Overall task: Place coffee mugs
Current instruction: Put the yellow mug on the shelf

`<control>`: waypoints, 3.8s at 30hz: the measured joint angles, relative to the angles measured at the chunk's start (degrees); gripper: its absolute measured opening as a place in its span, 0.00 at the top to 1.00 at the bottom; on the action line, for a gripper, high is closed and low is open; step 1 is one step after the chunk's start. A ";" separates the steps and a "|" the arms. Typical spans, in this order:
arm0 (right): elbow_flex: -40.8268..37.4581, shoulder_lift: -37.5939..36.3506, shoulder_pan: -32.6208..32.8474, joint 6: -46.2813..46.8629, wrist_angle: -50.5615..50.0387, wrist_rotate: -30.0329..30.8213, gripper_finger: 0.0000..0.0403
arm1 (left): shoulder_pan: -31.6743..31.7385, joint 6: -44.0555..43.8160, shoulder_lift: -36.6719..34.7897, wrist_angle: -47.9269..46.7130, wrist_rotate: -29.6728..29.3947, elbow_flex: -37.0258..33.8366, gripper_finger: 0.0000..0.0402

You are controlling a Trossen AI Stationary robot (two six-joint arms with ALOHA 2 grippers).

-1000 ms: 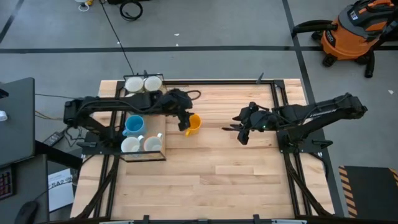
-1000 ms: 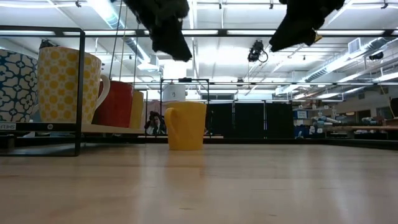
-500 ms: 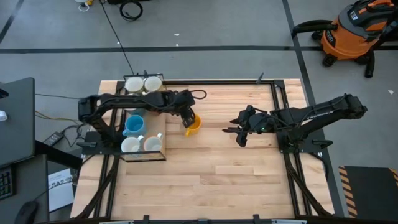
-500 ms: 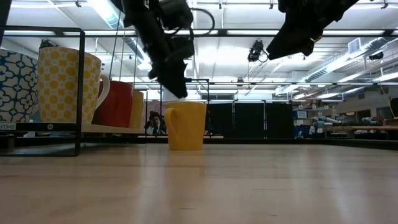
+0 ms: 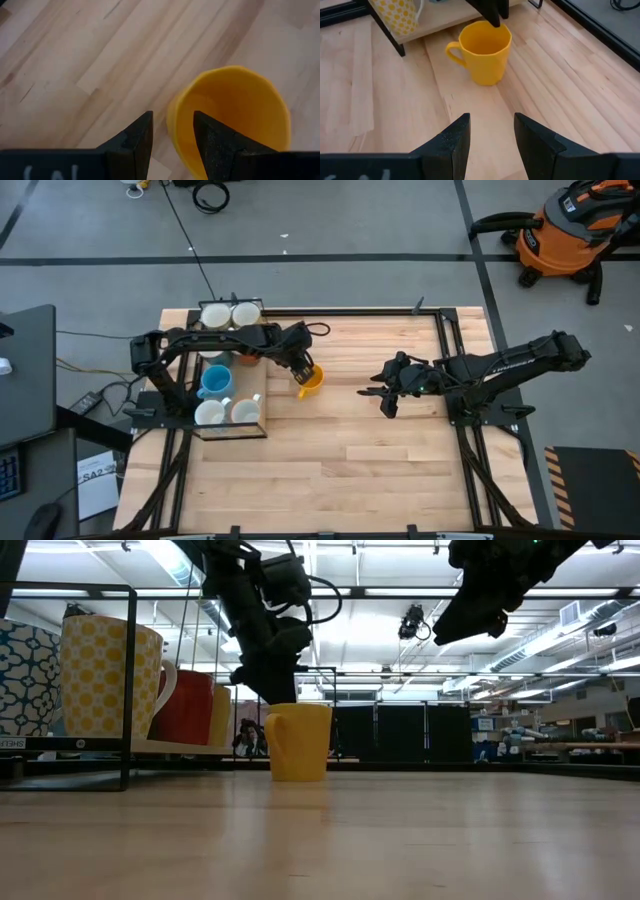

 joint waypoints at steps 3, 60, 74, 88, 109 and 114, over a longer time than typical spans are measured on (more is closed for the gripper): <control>0.00 0.00 0.00 -0.01 0.03 -0.02 0.61 | -0.20 0.06 0.65 -0.01 -0.02 0.09 0.63; 0.04 0.02 -0.01 -0.04 3.42 -0.02 0.61 | -0.42 17.48 -12.21 -25.80 -3.32 7.23 0.93; 0.04 0.02 -0.04 -0.04 3.73 -0.02 0.61 | 1.13 16.71 -15.34 -27.98 -4.40 -1.70 0.93; 0.04 0.02 -0.04 -0.06 4.33 -0.02 0.61 | 1.68 14.50 -17.20 -35.39 -5.13 -2.81 0.92; 0.04 0.02 -0.04 -0.26 4.47 -0.02 0.61 | 1.66 12.21 -17.18 -38.00 -5.19 -2.82 0.89; 0.04 0.02 -0.04 -0.26 4.47 -0.02 0.61 | 1.64 12.19 -17.16 -38.47 -5.22 -2.80 0.85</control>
